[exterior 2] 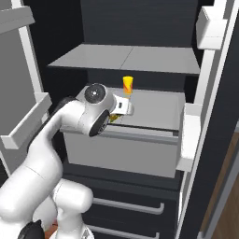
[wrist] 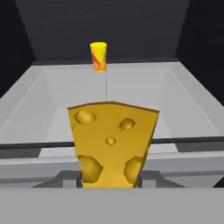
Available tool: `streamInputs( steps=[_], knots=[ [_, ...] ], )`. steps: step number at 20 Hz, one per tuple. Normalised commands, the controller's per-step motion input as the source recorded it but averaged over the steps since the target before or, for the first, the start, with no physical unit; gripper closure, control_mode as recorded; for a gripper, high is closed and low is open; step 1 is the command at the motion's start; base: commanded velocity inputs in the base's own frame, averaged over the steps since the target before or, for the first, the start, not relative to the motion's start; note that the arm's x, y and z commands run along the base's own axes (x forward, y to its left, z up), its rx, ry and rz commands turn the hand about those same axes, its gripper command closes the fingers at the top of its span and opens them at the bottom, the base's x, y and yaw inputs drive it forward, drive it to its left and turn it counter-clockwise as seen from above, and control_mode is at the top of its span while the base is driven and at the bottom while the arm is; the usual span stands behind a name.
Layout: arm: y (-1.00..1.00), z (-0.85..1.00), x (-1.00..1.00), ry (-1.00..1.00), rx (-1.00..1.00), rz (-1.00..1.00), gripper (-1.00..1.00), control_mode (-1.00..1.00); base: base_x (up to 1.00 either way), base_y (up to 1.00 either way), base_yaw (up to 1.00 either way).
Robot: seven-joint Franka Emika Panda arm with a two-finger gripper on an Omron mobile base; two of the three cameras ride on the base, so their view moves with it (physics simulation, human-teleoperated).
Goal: Pick the cheese from the fridge and the cheese grater from the cabinet and place them next to the salad bowl.
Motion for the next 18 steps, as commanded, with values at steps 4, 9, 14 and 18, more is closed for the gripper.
streamInputs(
  steps=[4, 9, 14, 18],
  knots=[
    [0.00, 0.27, -1.00, 0.00, 0.00, 0.00, 1.00, -1.00, 0.00, 0.00, 0.00],
    [0.00, 0.48, -0.78, 0.00, 0.00, 0.00, 1.00, -1.00, 0.00, 0.00, 0.00],
    [0.00, 0.50, -0.61, 0.02, 0.00, 0.00, 1.00, -1.00, 0.00, 0.00, 0.00],
    [0.04, 0.54, -0.65, 0.08, 0.00, 0.00, 1.00, -1.00, 0.00, 0.00, 0.00]
  ],
)
